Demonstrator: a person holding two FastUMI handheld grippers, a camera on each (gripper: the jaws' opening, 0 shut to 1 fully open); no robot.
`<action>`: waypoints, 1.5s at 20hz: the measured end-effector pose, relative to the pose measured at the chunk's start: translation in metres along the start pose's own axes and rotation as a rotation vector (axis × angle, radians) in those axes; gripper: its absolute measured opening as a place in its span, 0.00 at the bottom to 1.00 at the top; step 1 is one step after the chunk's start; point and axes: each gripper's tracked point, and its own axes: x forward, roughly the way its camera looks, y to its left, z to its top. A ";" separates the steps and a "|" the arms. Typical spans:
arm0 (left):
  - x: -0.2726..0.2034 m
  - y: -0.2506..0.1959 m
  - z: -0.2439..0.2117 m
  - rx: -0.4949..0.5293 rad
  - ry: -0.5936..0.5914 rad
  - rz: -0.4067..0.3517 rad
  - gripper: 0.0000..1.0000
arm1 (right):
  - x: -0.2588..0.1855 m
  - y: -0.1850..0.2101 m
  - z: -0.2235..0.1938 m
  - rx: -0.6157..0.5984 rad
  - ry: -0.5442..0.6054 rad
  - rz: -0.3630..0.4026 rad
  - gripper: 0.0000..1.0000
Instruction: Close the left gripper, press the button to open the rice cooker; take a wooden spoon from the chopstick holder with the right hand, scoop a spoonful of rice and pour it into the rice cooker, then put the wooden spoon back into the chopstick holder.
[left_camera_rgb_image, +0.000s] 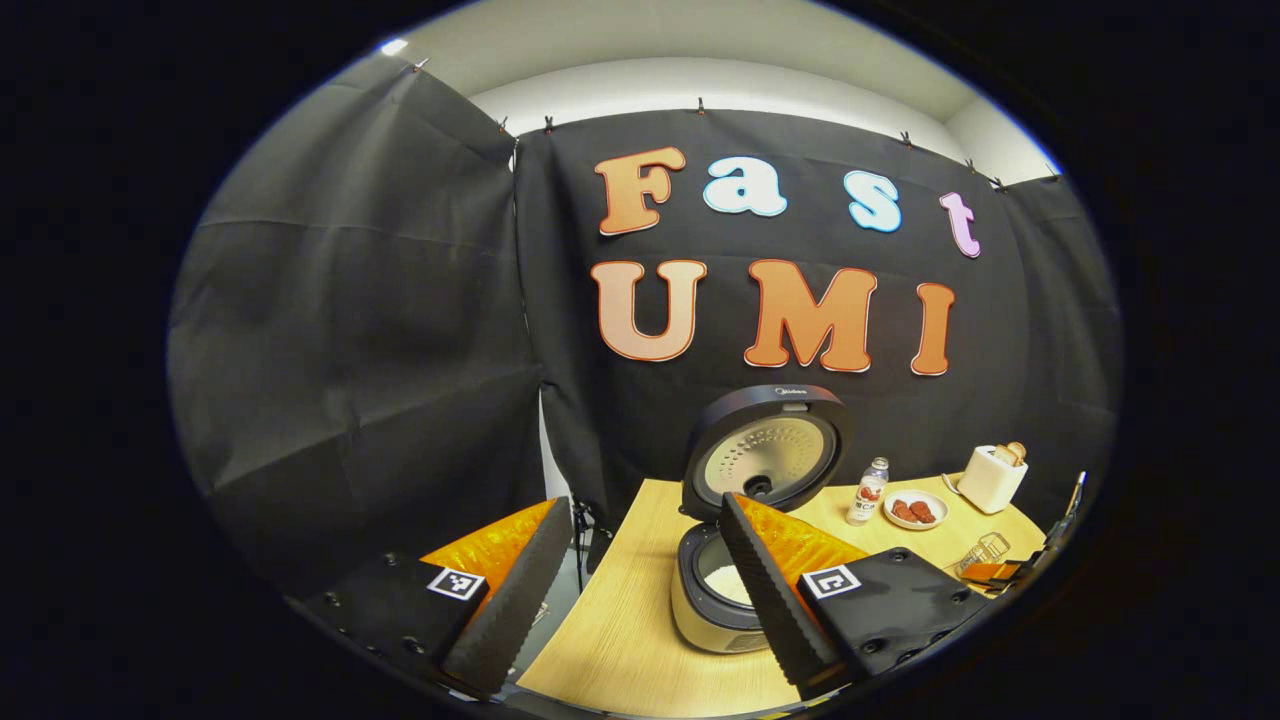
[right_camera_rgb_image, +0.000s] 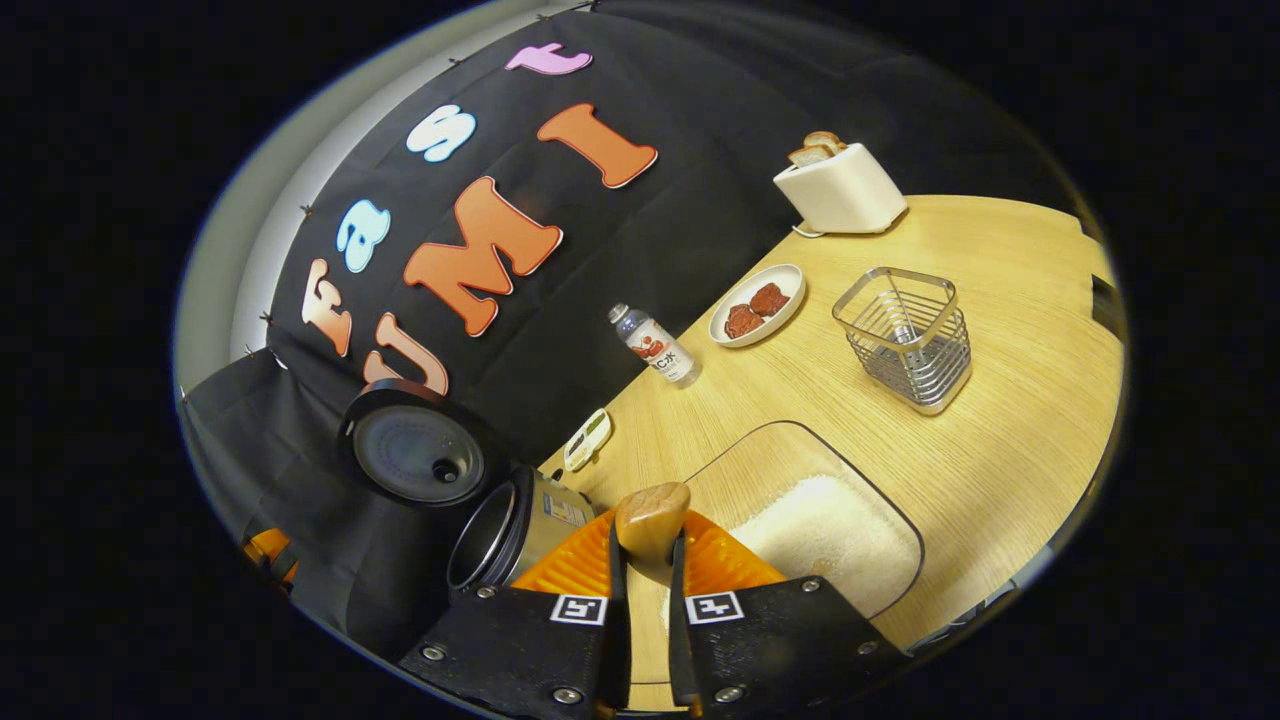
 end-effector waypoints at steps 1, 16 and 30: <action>-0.001 0.000 0.000 -0.001 0.000 -0.003 0.99 | 0.000 0.000 0.000 0.010 0.003 0.003 0.14; -0.004 -0.010 0.012 -0.041 -0.031 -0.022 0.97 | -0.020 -0.012 0.050 0.408 -0.055 0.028 0.14; 0.000 -0.036 0.026 -0.039 -0.060 -0.066 0.97 | -0.033 0.028 0.111 0.596 -0.111 0.051 0.10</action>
